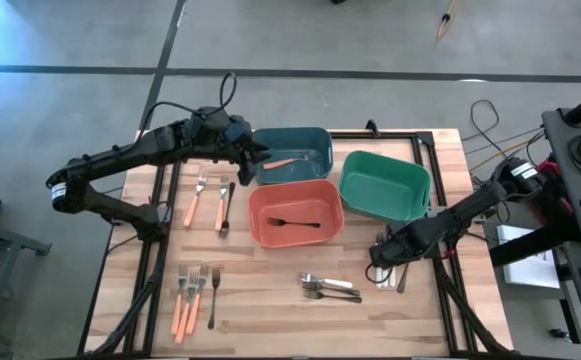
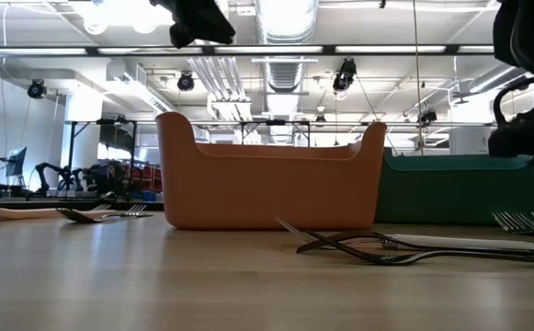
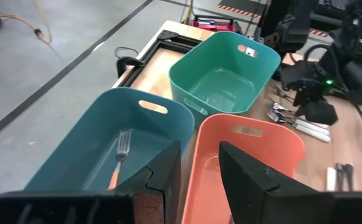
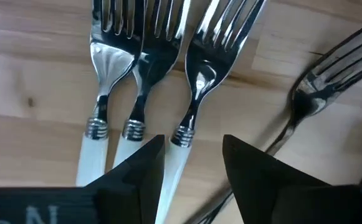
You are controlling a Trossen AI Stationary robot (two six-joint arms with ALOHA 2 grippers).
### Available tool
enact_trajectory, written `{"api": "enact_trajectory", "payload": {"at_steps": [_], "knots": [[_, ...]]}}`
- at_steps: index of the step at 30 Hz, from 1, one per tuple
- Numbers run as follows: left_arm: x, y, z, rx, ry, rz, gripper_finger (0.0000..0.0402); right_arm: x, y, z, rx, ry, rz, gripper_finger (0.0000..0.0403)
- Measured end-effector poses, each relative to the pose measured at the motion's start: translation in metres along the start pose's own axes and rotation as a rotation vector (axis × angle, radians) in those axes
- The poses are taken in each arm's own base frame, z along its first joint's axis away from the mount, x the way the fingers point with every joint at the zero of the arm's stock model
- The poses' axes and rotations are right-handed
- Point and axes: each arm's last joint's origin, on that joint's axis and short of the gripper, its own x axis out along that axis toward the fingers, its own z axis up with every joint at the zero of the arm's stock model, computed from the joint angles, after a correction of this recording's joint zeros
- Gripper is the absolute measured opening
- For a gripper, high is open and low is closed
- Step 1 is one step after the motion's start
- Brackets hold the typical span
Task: Sort silverware by color (type)
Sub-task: Put the white fork into the green bin
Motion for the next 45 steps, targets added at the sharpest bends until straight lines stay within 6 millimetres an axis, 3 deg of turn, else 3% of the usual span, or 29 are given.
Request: {"api": "enact_trajectory", "payload": {"at_steps": [9, 23, 29, 35, 45], "knots": [[0.000, 0.000, 0.000, 0.000, 0.000, 0.012, 0.0091, 0.010, 0.007, -0.001, -0.024, -0.005, -0.019, 0.0146], [0.000, 0.000, 0.000, 0.000, -0.001, 0.012, 0.0091, 0.015, 0.010, -0.002, -0.028, -0.009, -0.016, 0.0041], [0.000, 0.000, 0.000, 0.000, -0.001, 0.012, 0.0091, 0.013, 0.009, -0.002, -0.028, -0.006, -0.006, 0.0034], [0.000, 0.000, 0.000, 0.000, -0.001, 0.011, 0.0091, 0.001, 0.006, -0.002, -0.015, 0.008, 0.006, 0.0031], [0.000, 0.000, 0.000, 0.000, -0.005, 0.011, 0.0091, -0.044, 0.011, -0.008, -0.058, 0.080, 0.135, 0.0030]]}}
